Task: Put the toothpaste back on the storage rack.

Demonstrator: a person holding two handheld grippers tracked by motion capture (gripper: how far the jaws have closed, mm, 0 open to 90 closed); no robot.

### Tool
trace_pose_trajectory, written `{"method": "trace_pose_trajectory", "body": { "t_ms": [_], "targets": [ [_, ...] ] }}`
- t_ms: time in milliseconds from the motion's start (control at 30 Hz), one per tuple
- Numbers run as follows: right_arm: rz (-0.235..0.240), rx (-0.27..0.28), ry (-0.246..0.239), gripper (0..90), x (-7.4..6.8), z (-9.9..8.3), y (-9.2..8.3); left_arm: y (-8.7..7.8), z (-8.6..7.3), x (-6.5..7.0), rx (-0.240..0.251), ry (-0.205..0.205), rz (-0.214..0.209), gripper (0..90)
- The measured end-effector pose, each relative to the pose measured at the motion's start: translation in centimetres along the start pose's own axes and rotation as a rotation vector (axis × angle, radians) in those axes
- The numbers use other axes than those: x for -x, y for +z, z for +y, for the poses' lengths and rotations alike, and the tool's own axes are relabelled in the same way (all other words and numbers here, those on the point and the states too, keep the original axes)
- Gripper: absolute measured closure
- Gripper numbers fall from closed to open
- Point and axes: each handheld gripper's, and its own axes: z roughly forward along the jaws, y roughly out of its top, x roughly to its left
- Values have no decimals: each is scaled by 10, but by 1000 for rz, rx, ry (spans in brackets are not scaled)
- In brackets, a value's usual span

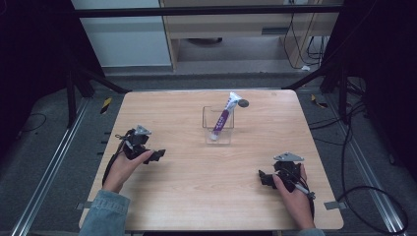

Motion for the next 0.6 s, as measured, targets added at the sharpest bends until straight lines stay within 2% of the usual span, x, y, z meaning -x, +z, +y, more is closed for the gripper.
{"method": "trace_pose_trajectory", "body": {
  "t_ms": [167,400,600],
  "targets": [
    [0,0,0,3,0,0,0,2,-6,-9,-7,-29,7,69],
    [0,0,0,3,0,0,0,2,-12,-19,-5,-36,43,69],
    [0,0,0,3,0,0,0,3,-17,-26,-2,-63,46,69]
  ]
}}
